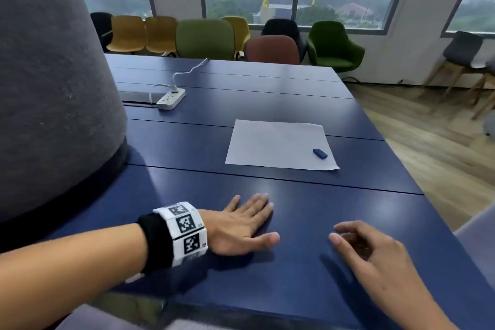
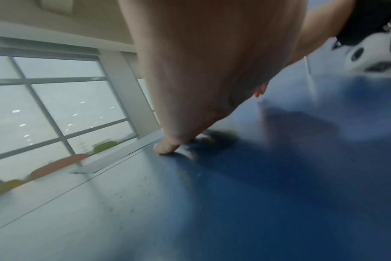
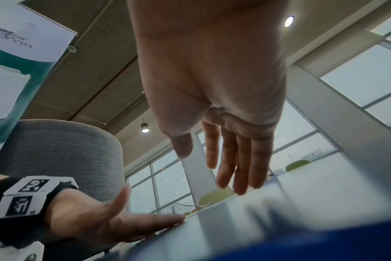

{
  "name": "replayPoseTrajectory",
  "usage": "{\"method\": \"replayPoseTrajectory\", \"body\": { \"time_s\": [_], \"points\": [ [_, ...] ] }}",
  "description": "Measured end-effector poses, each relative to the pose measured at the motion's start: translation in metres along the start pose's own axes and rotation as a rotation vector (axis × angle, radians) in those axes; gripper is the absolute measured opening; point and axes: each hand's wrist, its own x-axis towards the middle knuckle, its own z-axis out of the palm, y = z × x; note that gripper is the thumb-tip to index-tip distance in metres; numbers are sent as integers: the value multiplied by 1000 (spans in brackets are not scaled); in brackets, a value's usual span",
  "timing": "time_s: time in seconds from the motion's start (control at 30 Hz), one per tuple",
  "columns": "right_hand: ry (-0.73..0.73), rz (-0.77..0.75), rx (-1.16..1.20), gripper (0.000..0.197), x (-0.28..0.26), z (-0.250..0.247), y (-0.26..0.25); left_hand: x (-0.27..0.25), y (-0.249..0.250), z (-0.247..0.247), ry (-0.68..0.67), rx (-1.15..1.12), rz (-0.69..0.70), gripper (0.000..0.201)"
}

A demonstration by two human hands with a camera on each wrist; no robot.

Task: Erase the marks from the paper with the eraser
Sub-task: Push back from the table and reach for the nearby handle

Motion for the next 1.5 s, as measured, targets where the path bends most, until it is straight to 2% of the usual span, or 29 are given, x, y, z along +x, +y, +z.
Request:
{"method": "replayPoseTrajectory", "body": {
  "time_s": [0.07,0.13,0.2,0.23,0.27,0.37,0.43,0.5,0.53,0.6,0.67,0.8,0.87,0.93,1.0,1.1,1.17,1.23,1.33,1.43,1.5],
  "points": [
    [100,12,28,8,-5,3,13,-3,-11,-8,61,-67,-72,89],
    [197,56,67,10,-10,8,23,-4,-35,-13,128,-88,-263,109],
    [274,96,154,13,-15,14,27,0,-47,-12,121,-63,-375,132],
    [293,105,175,14,-17,17,28,4,-42,-9,103,-39,-369,135],
    [296,106,182,14,-18,20,29,7,-30,-4,86,-9,-326,130],
    [283,109,199,14,-20,23,33,18,27,5,5,59,-89,99],
    [300,97,217,14,-20,22,33,28,43,-4,-12,70,8,89],
    [322,97,270,11,-20,20,35,42,33,-23,45,63,-9,85],
    [324,99,296,10,-20,20,36,48,23,-31,77,68,-63,85],
    [321,100,326,8,-20,20,36,58,8,-38,118,92,-195,90],
    [328,95,332,7,-19,21,36,64,12,-30,115,106,-232,100],
    [347,66,307,6,-18,22,41,60,71,-3,24,141,-8,109],
    [341,52,298,5,-18,22,42,52,93,0,-32,145,84,102],
    [355,42,316,7,-18,21,42,38,92,-6,-31,56,91,94],
    [369,39,371,16,-19,20,41,13,67,-6,47,-38,-50,94],
    [362,40,441,20,-19,20,34,-38,9,25,159,-127,-473,109],
    [362,24,441,19,-19,21,29,-70,-20,46,182,-160,-746,114],
    [352,6,417,17,-19,22,27,-81,-31,54,209,-193,-860,115],
    [341,-3,397,15,-19,23,27,-59,-8,49,230,-248,-788,115],
    [341,7,408,9,-20,22,30,-18,37,42,248,-217,-580,113],
    [346,2,399,17,-21,23,30,1,69,38,221,-206,-430,126]
  ]
}}
